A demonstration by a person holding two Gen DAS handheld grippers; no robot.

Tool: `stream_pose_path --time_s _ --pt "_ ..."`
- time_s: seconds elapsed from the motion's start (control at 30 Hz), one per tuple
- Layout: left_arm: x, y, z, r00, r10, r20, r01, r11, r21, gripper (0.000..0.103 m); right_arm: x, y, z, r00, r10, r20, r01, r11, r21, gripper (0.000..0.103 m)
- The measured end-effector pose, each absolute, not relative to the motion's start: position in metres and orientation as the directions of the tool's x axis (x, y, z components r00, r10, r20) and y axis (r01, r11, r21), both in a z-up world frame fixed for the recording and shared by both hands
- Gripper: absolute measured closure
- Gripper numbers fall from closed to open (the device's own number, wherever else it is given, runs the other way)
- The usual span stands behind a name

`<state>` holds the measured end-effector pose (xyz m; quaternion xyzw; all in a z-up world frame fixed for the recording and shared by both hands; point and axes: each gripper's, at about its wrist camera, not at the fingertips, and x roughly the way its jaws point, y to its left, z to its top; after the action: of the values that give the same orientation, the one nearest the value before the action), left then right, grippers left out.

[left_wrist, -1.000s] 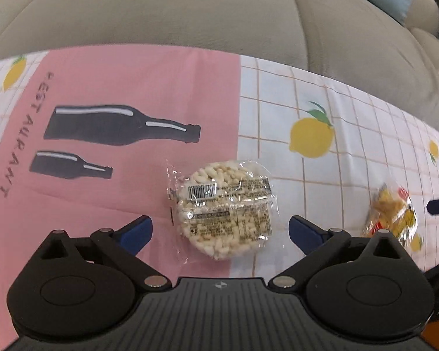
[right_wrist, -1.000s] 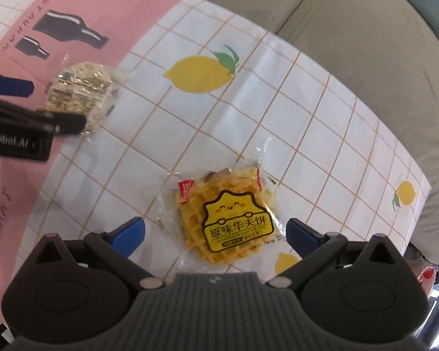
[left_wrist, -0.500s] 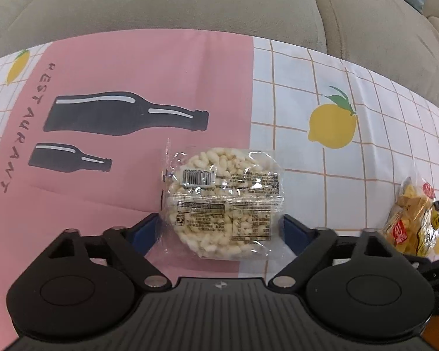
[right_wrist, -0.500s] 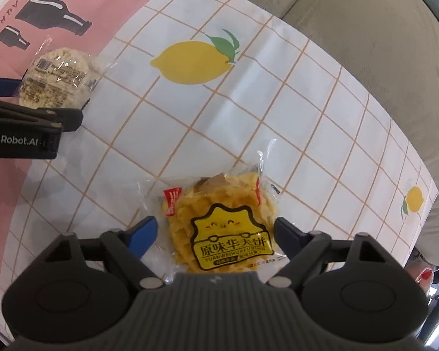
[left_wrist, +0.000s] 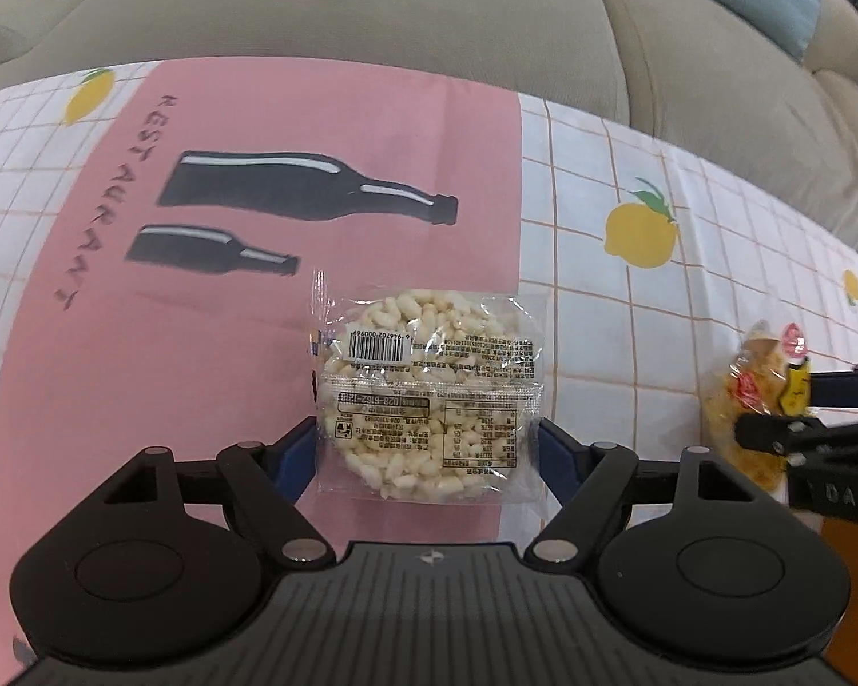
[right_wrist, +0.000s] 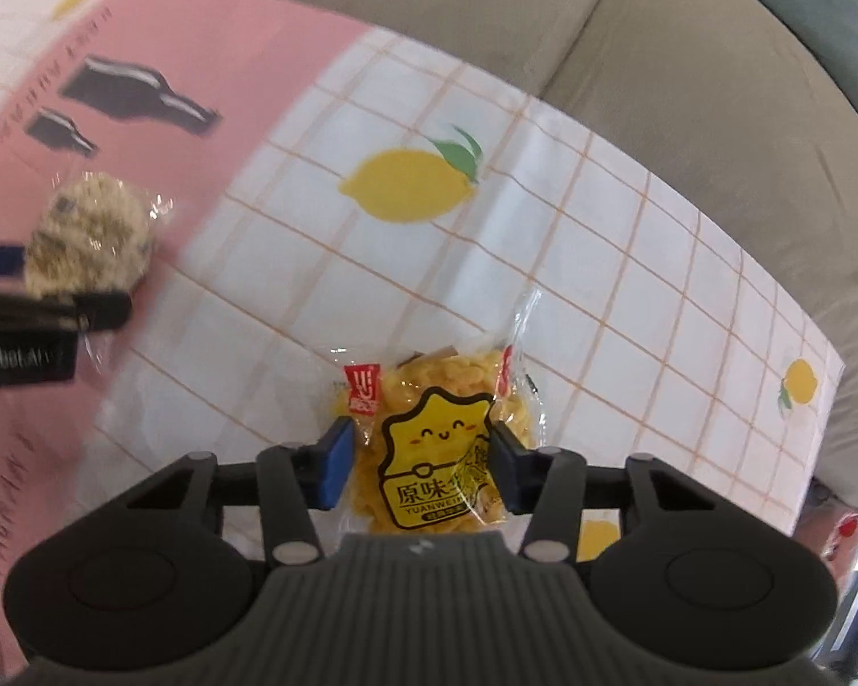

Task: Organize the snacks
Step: 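Carry the rice-cake pack and yellow waffle bag over the orange box and lower them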

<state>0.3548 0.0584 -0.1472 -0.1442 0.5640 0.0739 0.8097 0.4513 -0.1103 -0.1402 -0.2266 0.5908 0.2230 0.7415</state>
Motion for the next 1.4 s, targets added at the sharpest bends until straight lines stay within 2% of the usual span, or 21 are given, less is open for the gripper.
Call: stream_pose_path --time_s 0.27,0.67,1.17,1.4 --pt "0.291 0.075 -0.113 0.444 -0.053 -0.895 -0.274 0.942 -0.191 0.014 0.395 -0.103 -0.113 0.241 0.235 -0.942 -0.511 0.856 0.083 0.059" --pt "0.192 0.059 -0.053 0.583 -0.081 -0.808 -0.178 0.958 -0.225 0.014 0.261 -0.157 -0.063 0.396 0.450 -0.800 -0.372 0.875 0.309 0.060" --pt "0.129 -0.026 0.000 0.641 -0.197 -0.742 0.047 0.975 -0.217 0.014 0.131 -0.264 -0.006 0.624 0.454 -0.636 -0.187 0.877 0.443 0.061" --pt "0.140 -0.084 0.009 0.618 -0.266 -0.740 0.191 0.964 -0.187 0.014 0.116 -0.339 0.006 0.679 0.360 -0.640 -0.078 0.902 0.424 0.061"
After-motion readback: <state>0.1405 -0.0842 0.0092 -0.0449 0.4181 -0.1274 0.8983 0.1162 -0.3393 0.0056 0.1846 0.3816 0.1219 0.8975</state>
